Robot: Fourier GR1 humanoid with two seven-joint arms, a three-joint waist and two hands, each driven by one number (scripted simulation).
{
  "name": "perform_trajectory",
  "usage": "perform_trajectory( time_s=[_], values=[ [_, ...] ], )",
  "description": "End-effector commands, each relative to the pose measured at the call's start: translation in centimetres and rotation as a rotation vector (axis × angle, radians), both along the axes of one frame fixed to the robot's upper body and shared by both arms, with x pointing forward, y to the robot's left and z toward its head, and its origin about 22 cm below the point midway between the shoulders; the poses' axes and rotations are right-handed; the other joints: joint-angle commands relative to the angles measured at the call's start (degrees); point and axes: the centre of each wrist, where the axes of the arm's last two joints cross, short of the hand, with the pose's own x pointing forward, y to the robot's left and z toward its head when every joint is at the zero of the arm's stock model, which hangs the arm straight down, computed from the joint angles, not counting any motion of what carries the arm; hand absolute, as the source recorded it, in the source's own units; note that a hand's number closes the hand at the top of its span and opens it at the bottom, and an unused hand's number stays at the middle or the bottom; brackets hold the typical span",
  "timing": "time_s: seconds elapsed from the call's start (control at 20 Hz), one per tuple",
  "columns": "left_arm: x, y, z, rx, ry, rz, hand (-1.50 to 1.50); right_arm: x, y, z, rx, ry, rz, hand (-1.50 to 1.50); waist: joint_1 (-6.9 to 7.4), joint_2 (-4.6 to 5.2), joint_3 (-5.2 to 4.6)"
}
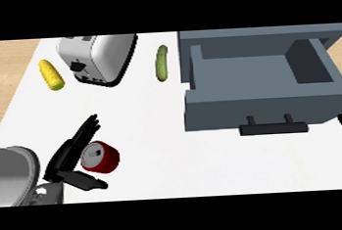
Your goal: Pick up the can, place it into the drawer and close the drawer
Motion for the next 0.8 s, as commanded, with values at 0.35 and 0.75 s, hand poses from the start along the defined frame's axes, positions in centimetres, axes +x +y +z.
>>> perform_trajectory(
  time_s=[0.35, 0.75],
  values=[
    [0.7, -2.4, -0.9, -0.008, -0.004, -0.051, -1.5, -1.7, 0.2, 2.3, -0.006, 0.005, 0.016, -1.5, -0.06, -0.02, -0.01],
    [1.2, -4.0, -1.2, -0.03, -0.006, -0.081, 1.5, -0.4, -2.1, 0.8, 0.011, -0.002, 0.0, -1.5, -0.03, 0.01, 0.0]
  ],
)
